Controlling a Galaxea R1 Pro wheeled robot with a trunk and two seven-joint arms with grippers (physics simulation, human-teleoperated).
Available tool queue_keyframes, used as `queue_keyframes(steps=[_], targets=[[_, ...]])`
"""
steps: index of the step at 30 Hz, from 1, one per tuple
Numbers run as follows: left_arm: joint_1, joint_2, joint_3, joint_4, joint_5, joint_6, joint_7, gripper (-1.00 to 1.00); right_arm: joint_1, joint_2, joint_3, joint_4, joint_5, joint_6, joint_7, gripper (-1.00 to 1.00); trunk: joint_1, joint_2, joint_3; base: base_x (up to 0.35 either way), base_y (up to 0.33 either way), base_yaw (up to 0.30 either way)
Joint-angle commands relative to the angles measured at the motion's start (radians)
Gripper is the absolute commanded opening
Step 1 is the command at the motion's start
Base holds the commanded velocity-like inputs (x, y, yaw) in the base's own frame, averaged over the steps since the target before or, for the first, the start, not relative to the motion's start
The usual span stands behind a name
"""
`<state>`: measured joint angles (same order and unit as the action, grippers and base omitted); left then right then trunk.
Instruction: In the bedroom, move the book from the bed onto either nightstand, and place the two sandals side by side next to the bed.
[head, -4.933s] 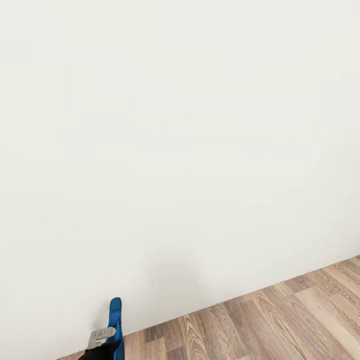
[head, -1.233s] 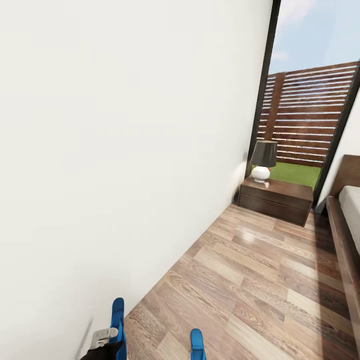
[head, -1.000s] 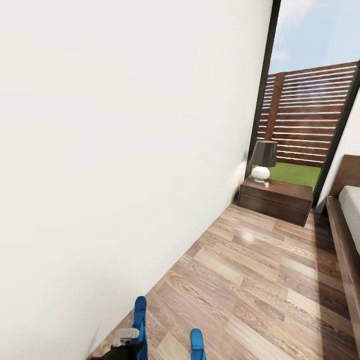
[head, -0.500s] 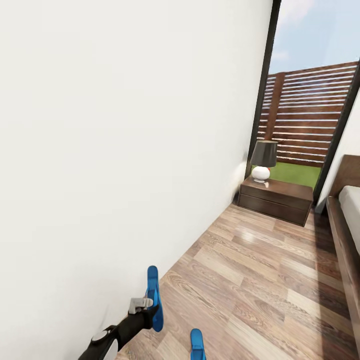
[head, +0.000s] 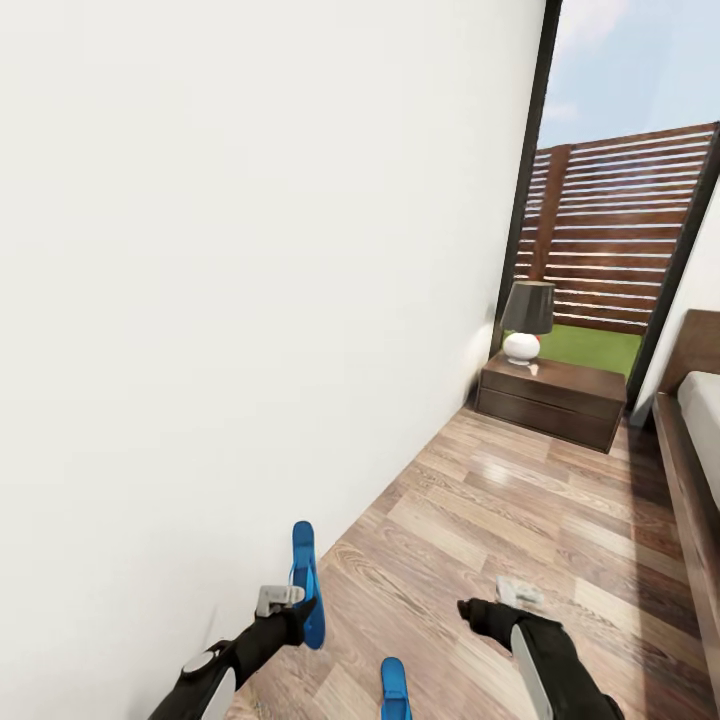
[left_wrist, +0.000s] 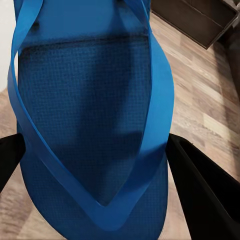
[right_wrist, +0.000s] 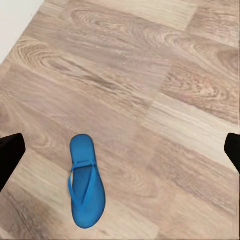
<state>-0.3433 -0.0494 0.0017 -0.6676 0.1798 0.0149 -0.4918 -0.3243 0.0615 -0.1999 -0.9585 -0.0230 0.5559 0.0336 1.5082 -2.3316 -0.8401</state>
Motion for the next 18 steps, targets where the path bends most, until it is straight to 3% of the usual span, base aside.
queue_keyframes(steps=[1, 5, 10, 12, 16, 18], targets=[[0.000, 0.000, 0.001, -0.006, 0.006, 0.004, -0.003, -1.00, -0.023, 0.006, 0.029, -0.003, 0.000, 0.023, -0.026, 1.00, 0.000, 0.000, -0.001, 0.000, 0.000, 0.000], [0.000, 0.002, 0.001, -0.017, 0.007, 0.009, -0.004, -1.00, -0.114, 0.016, 0.085, -0.003, -0.004, 0.130, -0.080, 1.00, 0.000, 0.000, -0.001, 0.000, 0.000, 0.000], [0.000, 0.001, 0.001, -0.019, 0.007, 0.011, -0.004, -1.00, -0.144, 0.035, 0.104, 0.004, -0.008, 0.248, -0.091, 1.00, 0.000, 0.000, -0.001, 0.000, 0.000, 0.000], [0.000, 0.001, 0.001, -0.020, 0.007, 0.011, -0.004, -1.00, -0.147, 0.040, 0.140, 0.010, -0.011, 0.264, -0.091, 1.00, 0.000, 0.000, -0.001, 0.000, 0.000, 0.000], [0.000, 0.000, 0.001, -0.020, 0.007, 0.011, -0.004, -1.00, -0.148, 0.042, 0.267, 0.012, -0.016, 0.288, -0.091, 1.00, 0.011, -0.021, -0.011, 0.000, 0.000, 0.000], [0.000, 0.000, 0.001, -0.020, 0.007, 0.011, -0.004, -1.00, -0.148, 0.043, 0.290, 0.012, -0.016, 0.292, -0.091, 1.00, 0.019, -0.035, -0.017, 0.000, 0.000, 0.000]])
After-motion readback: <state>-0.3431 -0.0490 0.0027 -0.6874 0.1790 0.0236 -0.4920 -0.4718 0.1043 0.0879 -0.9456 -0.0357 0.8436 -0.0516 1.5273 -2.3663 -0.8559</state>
